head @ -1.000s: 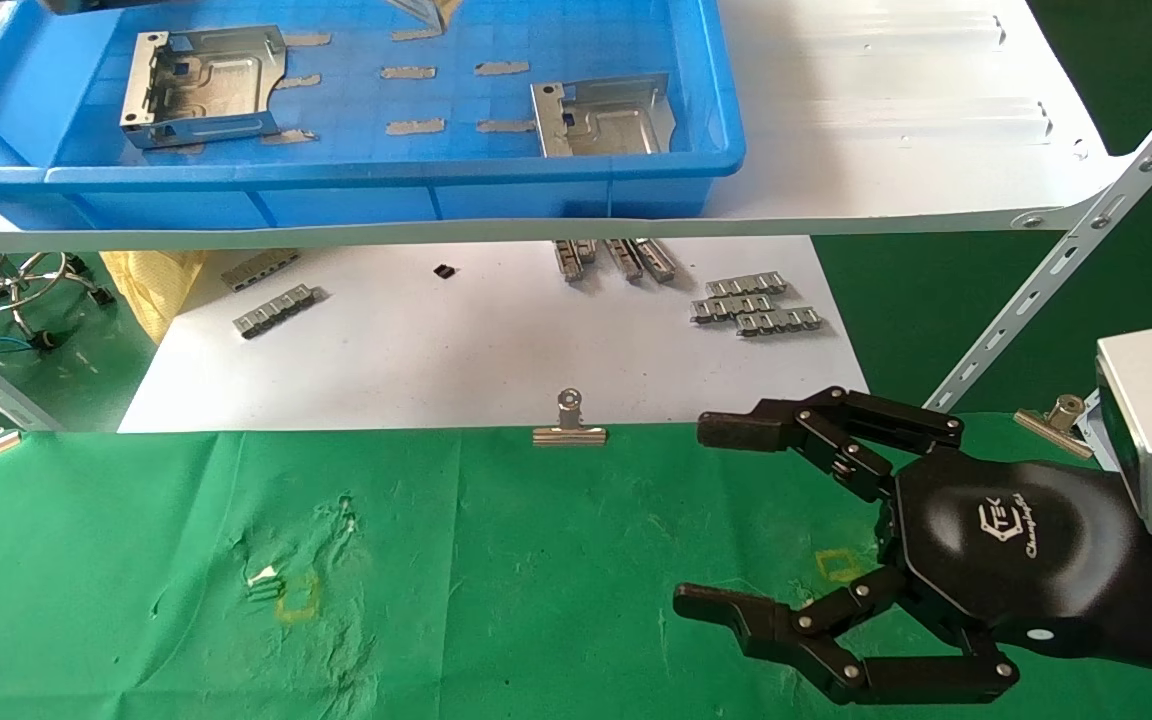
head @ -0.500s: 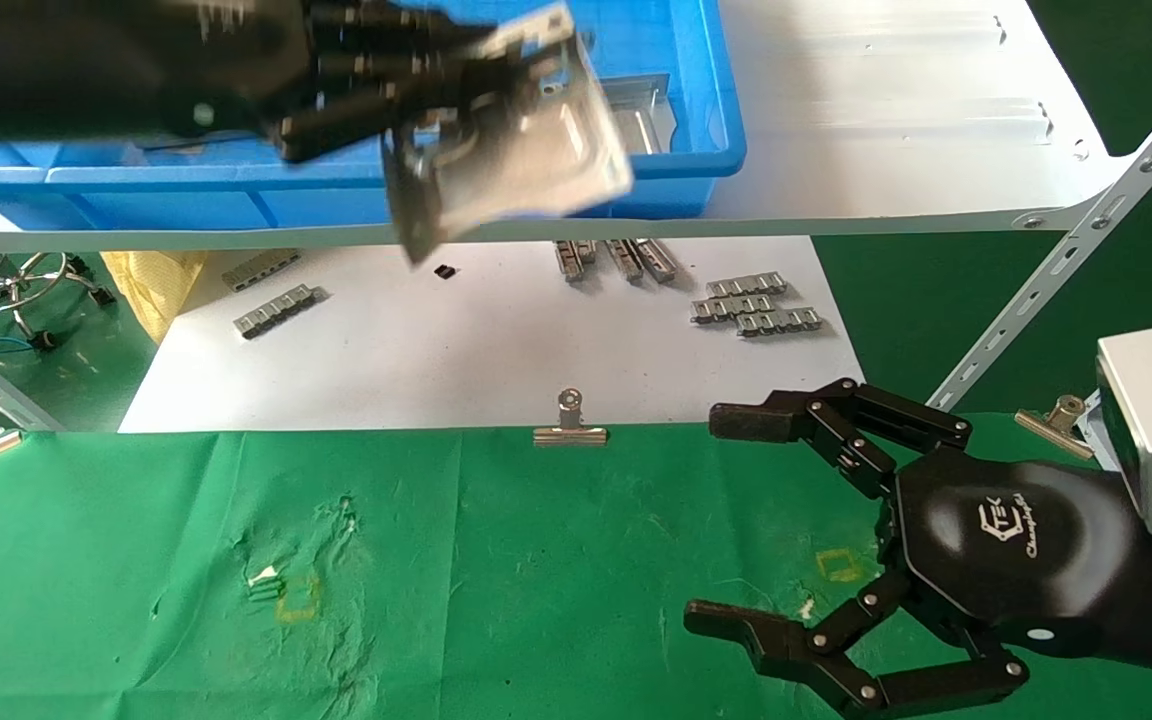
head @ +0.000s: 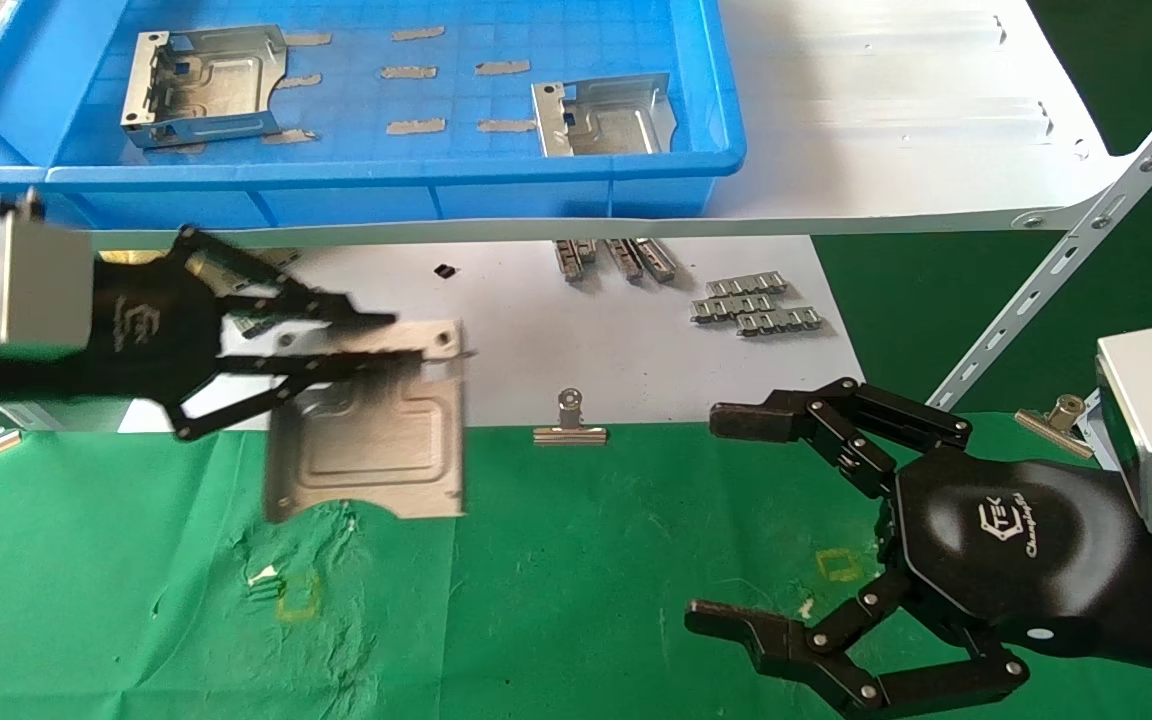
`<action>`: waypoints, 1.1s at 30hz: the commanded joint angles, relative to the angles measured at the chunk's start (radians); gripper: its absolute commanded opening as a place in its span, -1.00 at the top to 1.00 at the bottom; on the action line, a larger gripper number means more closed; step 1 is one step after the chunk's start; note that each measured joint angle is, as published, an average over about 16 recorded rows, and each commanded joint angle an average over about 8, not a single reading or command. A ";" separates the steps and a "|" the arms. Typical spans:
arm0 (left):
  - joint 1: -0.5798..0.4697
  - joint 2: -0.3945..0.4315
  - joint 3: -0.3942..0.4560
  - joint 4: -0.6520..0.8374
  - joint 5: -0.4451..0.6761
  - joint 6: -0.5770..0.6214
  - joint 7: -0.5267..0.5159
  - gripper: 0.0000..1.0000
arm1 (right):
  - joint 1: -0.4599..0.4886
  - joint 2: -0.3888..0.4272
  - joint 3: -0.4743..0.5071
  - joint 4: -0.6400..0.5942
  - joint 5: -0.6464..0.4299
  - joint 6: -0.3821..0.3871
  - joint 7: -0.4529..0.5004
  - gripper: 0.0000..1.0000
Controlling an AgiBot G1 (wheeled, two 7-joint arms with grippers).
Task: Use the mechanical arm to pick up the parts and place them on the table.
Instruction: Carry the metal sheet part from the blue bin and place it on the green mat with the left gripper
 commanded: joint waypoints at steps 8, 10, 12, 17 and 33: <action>0.052 0.001 0.138 0.159 0.057 -0.014 0.219 1.00 | 0.000 0.000 0.000 0.000 0.000 0.000 0.000 -1.00; 0.056 0.010 0.157 0.202 0.073 -0.014 0.260 1.00 | 0.000 0.000 0.000 0.000 0.000 0.000 0.000 -1.00; 0.057 0.018 0.173 0.241 0.084 -0.013 0.292 1.00 | 0.000 0.000 0.000 0.000 0.000 0.000 0.000 -1.00; 0.059 0.035 0.209 0.311 0.103 -0.010 0.344 1.00 | 0.000 0.000 0.000 0.000 0.000 0.000 0.000 -1.00; 0.051 0.084 0.273 0.444 0.141 -0.018 0.460 -1.00 | 0.000 0.000 0.000 0.000 0.000 0.000 0.000 -1.00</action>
